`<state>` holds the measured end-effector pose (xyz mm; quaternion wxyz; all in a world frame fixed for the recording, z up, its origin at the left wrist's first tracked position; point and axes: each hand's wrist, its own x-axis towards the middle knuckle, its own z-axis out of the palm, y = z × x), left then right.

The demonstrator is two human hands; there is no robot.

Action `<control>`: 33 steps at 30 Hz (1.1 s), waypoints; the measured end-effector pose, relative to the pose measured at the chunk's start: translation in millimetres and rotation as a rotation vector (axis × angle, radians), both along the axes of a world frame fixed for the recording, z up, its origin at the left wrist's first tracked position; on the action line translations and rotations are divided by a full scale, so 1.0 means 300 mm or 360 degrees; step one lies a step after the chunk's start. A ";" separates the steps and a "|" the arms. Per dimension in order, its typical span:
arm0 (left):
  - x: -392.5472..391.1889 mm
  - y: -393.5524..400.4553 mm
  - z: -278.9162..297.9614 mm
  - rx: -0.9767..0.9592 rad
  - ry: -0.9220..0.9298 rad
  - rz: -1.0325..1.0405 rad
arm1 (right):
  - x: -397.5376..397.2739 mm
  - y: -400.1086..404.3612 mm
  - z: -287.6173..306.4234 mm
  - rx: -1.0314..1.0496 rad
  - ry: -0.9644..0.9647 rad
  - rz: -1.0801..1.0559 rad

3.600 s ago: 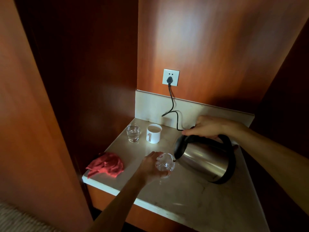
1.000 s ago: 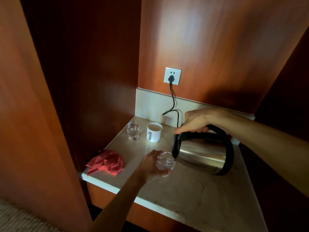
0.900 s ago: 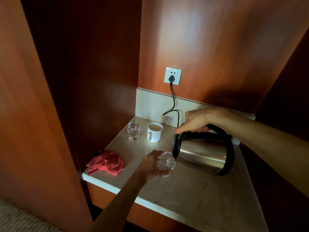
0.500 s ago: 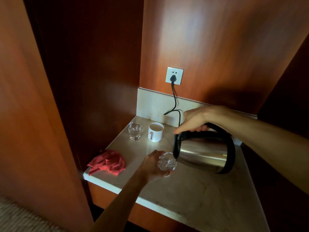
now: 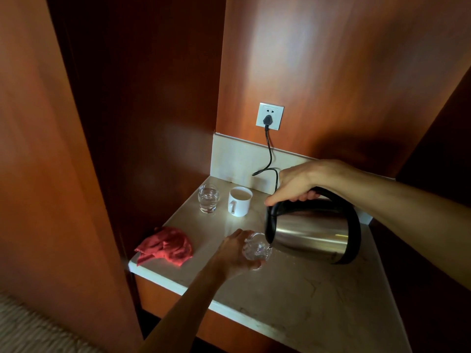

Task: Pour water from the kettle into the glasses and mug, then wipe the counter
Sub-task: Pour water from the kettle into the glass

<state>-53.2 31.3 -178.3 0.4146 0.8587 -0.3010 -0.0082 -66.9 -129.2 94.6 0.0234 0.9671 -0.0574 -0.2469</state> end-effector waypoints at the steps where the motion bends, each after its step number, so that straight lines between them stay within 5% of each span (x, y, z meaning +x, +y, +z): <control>1: -0.001 0.001 0.001 -0.0002 0.0002 -0.0003 | 0.000 0.003 0.000 -0.0009 -0.0005 0.0007; 33: -0.016 0.005 0.016 -0.0010 0.0020 0.0013 | -0.005 0.011 0.007 0.0004 0.0013 0.0003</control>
